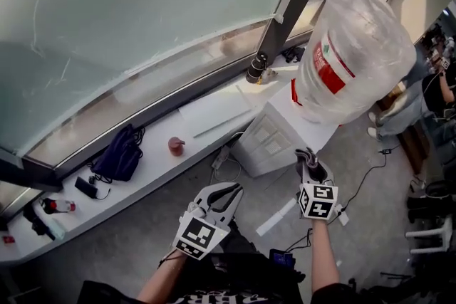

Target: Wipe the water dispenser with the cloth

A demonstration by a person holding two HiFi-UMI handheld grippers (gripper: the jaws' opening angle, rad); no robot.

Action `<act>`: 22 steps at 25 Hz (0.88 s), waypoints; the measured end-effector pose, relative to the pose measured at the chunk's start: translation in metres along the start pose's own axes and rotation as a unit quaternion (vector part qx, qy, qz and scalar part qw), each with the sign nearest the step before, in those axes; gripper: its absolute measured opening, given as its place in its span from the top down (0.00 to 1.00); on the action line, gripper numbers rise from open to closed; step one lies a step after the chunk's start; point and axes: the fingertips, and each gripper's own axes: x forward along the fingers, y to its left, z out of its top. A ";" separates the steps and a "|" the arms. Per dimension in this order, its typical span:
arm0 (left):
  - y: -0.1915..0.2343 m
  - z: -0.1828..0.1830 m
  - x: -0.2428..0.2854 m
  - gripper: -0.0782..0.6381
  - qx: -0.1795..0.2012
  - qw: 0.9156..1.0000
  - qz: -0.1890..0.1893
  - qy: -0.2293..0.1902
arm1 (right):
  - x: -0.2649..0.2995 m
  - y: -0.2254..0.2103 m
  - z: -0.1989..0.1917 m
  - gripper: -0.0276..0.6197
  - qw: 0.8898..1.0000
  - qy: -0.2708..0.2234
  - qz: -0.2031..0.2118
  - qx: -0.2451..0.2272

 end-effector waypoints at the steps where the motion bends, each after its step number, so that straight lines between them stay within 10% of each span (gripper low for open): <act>1: 0.003 -0.005 0.005 0.84 -0.005 1.000 0.006 0.002 | 0.010 -0.005 -0.004 0.79 1.000 0.003 -0.002 -0.002; 10: 0.036 -0.048 0.029 0.84 -0.026 0.998 0.062 0.013 | 0.090 -0.028 -0.054 0.79 0.998 0.044 -0.050 0.007; 22: 0.068 -0.132 0.034 0.84 -0.056 0.993 0.101 0.024 | 0.169 0.006 -0.161 0.79 0.986 0.115 -0.083 -0.092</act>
